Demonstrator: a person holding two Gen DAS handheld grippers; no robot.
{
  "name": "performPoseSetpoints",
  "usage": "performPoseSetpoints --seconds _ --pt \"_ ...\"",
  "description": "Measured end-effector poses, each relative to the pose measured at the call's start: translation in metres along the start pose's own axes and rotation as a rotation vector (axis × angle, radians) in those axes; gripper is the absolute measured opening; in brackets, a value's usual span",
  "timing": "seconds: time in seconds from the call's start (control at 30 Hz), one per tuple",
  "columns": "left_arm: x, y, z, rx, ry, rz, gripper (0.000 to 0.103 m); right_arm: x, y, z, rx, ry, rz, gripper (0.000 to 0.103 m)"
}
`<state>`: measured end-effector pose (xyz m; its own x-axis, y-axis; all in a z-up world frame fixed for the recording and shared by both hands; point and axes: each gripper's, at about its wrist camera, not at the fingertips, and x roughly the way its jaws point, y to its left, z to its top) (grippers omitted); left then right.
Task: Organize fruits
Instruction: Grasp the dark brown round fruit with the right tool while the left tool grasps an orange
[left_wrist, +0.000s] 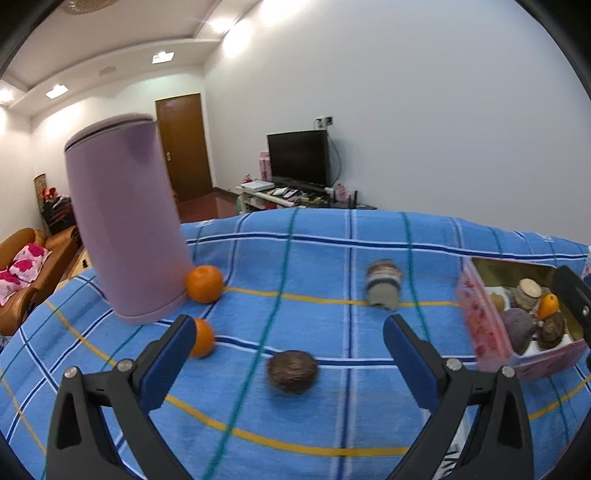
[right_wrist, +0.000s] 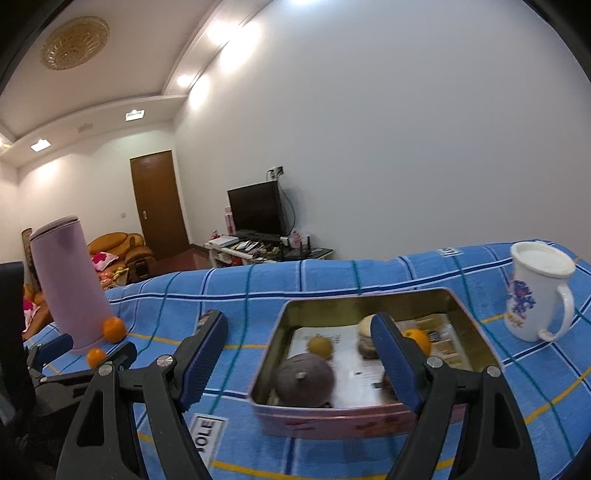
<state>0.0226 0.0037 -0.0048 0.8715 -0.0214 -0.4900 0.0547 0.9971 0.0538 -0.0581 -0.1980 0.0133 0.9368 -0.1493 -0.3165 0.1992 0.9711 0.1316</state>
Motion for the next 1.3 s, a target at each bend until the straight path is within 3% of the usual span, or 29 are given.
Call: performPoseSetpoints --seconds 0.43,0.63,0.8,1.13,1.3 --pt "0.026 0.084 0.008 -0.135 0.084 0.074 0.103 0.017 0.048 -0.009 -0.045 0.079 0.091 0.081" --pt "0.042 0.126 0.009 -0.189 0.116 0.122 0.103 0.035 0.077 -0.016 -0.082 0.172 0.158 0.081" --pt "0.052 0.148 0.006 -0.22 0.134 0.119 0.103 0.05 0.113 -0.022 -0.13 0.251 0.239 0.081" --pt "0.06 0.164 0.002 -0.243 0.179 0.118 0.103 0.091 0.172 -0.041 -0.214 0.452 0.311 0.08" --pt "0.058 0.154 0.005 -0.214 0.167 0.052 0.103 0.112 0.184 -0.052 -0.227 0.567 0.306 0.047"
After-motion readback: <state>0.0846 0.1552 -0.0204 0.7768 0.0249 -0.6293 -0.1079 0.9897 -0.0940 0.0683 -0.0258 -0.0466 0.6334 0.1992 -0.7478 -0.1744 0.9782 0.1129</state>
